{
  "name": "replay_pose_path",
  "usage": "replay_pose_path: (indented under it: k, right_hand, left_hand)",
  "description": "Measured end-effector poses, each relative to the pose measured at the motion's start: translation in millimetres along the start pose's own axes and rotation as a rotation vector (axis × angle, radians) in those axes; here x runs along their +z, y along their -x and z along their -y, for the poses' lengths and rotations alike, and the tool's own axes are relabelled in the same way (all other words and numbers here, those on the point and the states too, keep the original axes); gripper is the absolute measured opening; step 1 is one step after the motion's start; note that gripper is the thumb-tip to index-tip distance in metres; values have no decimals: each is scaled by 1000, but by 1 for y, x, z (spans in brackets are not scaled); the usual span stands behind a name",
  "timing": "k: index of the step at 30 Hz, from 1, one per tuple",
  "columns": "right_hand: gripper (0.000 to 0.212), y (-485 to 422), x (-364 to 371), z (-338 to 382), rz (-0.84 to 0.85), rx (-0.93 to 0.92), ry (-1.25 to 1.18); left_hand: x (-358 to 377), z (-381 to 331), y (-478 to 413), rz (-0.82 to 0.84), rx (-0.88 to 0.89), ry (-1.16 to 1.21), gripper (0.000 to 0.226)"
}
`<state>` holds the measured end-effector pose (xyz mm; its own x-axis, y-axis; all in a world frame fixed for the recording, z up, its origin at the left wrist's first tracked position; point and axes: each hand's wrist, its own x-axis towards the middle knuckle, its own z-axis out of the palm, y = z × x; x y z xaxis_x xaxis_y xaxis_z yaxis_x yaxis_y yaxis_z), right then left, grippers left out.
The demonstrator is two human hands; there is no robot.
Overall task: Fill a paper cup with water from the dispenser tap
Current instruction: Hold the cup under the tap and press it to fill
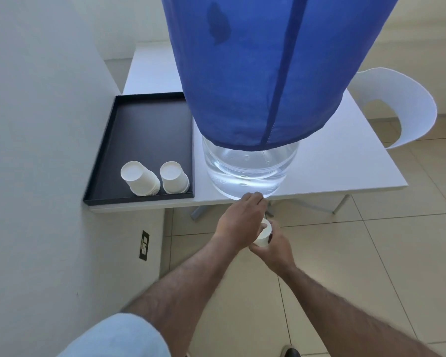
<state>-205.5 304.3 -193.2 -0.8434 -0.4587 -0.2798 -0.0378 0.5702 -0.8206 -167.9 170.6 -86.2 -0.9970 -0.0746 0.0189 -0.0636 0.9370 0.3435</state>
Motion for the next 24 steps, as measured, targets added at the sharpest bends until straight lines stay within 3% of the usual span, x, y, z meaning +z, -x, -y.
replay_pose_path:
  k: [3, 8, 15, 24]
  right_hand:
    - [60, -16, 2, 7, 0, -42, 20]
    - [57, -38, 12, 21, 1, -99, 8]
    - [59, -38, 13, 19, -11, -97, -20]
    - [57, -34, 19, 8, -17, -46, -103]
  left_hand:
    - [-2, -3, -5, 16, 22, -96, 29]
    - [-6, 4, -10, 25, 30, -147, 23]
    - [-20, 15, -14, 39, -110, 161, 19]
    - [-9, 32, -15, 40, -236, 354, 23]
